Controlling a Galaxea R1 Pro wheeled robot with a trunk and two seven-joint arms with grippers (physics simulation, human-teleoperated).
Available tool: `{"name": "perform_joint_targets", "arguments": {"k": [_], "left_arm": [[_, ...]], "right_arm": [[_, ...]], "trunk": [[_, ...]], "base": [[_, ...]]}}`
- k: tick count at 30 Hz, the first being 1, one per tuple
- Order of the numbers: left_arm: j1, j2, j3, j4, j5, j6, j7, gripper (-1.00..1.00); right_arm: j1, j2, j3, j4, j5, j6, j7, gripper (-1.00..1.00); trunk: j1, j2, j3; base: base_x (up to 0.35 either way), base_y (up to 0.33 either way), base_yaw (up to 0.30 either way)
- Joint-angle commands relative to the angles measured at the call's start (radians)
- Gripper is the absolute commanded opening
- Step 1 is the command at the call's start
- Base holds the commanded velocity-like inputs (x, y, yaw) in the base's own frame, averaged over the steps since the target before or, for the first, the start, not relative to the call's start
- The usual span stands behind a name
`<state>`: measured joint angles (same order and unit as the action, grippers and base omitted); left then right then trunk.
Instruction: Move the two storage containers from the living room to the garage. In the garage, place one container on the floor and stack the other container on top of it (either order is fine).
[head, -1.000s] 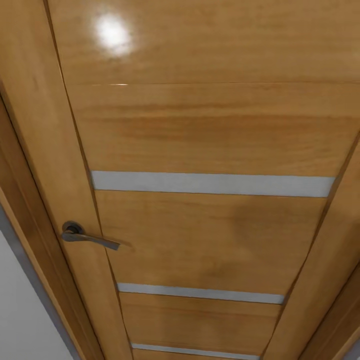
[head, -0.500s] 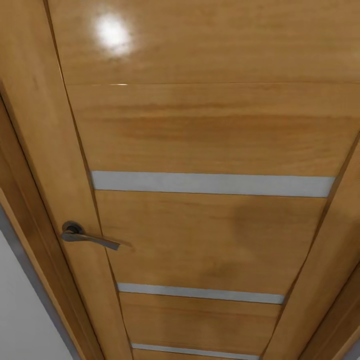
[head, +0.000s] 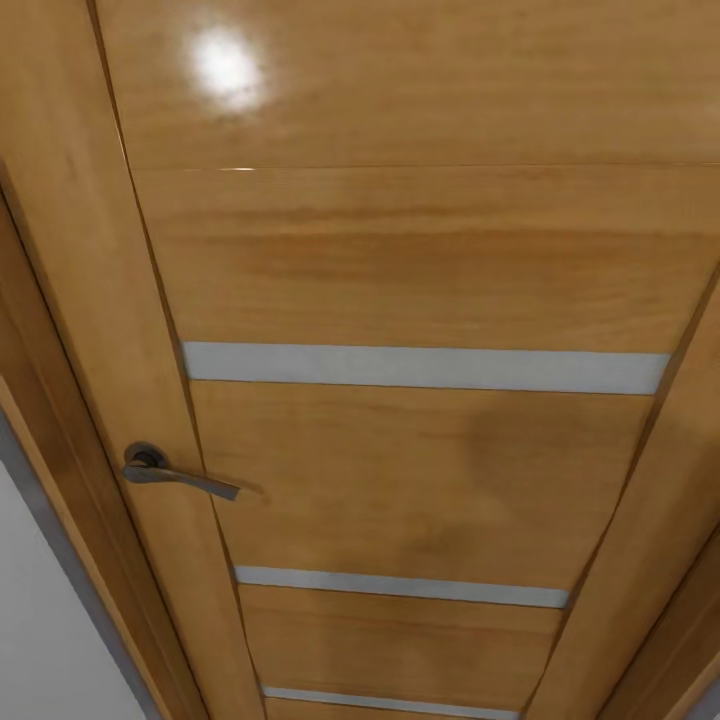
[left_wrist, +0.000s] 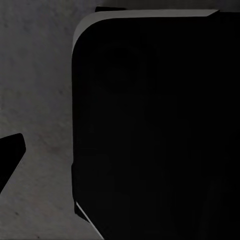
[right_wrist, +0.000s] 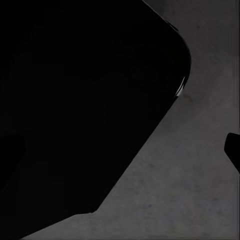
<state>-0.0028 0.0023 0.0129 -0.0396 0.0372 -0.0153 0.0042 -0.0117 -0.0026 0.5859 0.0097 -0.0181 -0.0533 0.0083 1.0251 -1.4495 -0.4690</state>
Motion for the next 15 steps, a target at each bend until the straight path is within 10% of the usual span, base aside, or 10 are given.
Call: {"name": "perform_joint_targets", "arguments": {"k": [1, 15], "left_arm": [[0.000, 0.000, 0.001, 0.000, 0.004, -0.002, 0.000, 1.00], [0.000, -0.001, 0.001, 0.000, 0.004, 0.000, 0.000, 1.00]], "right_arm": [[-0.001, -0.002, 0.003, 0.001, -0.001, -0.006, 0.001, 1.00], [-0.001, -0.005, 0.004, 0.001, 0.000, -0.009, 0.001, 1.00]], "trunk": [[0.000, 0.000, -0.001], [0.000, 0.000, -0.001]], "base": [[0.000, 0.000, 0.000], [-0.067, 0.000, 0.000]]}}
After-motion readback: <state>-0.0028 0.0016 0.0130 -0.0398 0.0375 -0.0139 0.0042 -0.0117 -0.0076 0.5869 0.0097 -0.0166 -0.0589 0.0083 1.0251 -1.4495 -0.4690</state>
